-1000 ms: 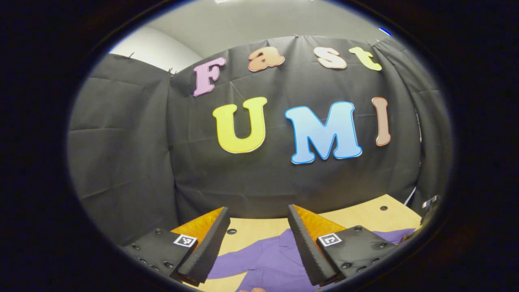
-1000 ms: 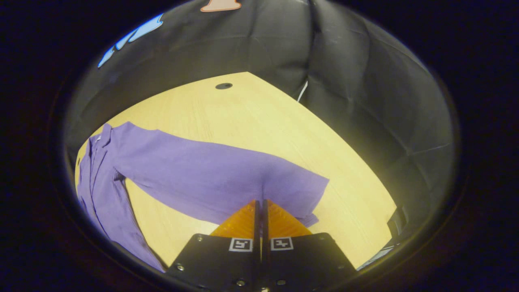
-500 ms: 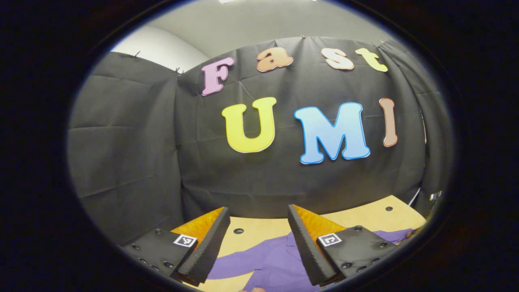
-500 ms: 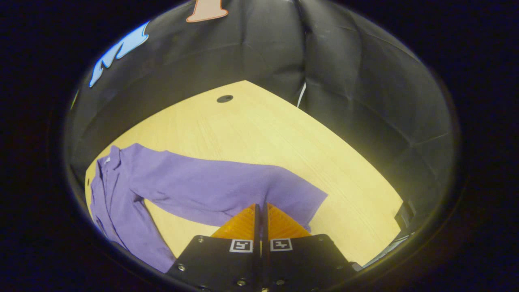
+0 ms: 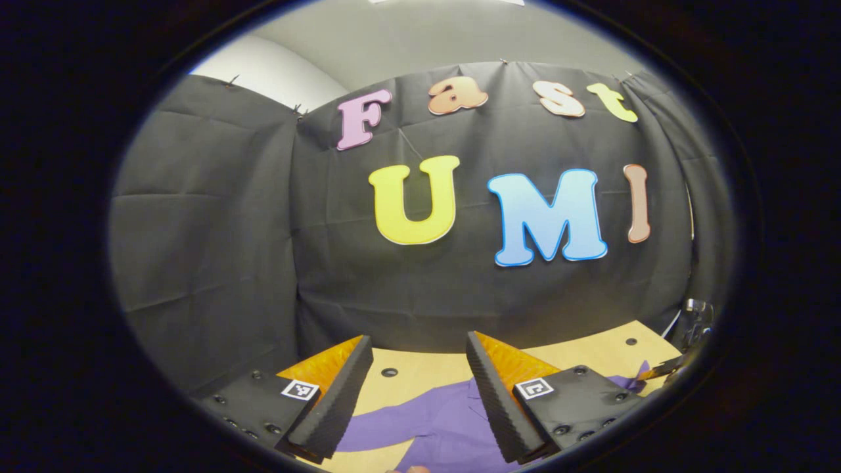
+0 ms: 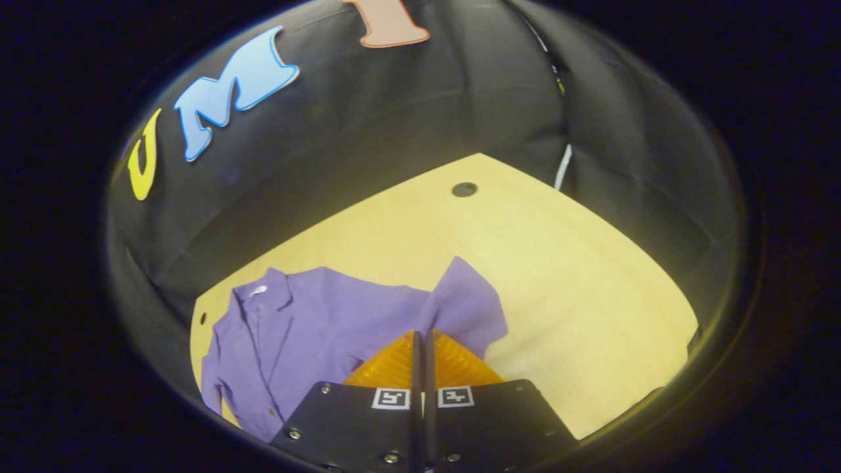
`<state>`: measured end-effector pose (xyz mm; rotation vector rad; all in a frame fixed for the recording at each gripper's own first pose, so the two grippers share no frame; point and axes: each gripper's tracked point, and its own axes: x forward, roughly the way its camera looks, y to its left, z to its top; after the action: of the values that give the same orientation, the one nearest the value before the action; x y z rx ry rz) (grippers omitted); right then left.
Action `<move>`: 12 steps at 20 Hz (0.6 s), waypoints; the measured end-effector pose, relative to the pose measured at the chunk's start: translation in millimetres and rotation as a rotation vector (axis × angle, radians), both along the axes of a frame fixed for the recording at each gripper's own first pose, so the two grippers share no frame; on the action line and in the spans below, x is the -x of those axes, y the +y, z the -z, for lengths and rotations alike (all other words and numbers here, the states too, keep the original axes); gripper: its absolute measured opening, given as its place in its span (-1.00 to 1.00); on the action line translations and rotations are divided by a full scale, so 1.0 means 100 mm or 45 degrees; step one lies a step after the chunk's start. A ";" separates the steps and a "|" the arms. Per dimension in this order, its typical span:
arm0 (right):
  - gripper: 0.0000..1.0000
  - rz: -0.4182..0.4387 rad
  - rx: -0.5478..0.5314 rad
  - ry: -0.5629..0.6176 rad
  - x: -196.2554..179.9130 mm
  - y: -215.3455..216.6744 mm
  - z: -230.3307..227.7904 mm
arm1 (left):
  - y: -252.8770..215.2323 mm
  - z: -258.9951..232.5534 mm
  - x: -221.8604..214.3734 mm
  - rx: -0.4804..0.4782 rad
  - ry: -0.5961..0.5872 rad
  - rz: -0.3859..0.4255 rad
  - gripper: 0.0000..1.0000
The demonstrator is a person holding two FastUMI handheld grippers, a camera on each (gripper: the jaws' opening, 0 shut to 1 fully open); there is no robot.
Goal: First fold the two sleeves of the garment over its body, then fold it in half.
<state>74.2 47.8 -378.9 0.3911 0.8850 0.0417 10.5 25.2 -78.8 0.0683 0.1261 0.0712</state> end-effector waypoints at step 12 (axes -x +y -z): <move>-0.98 -0.437 -0.154 -0.052 -0.07 2.64 -0.25 | 1.19 0.24 0.21 -0.072 0.057 -0.174 0.86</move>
<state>81.1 312.1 -354.4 0.3461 0.9037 0.4191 -11.0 144.2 -102.3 0.1180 0.1730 0.2102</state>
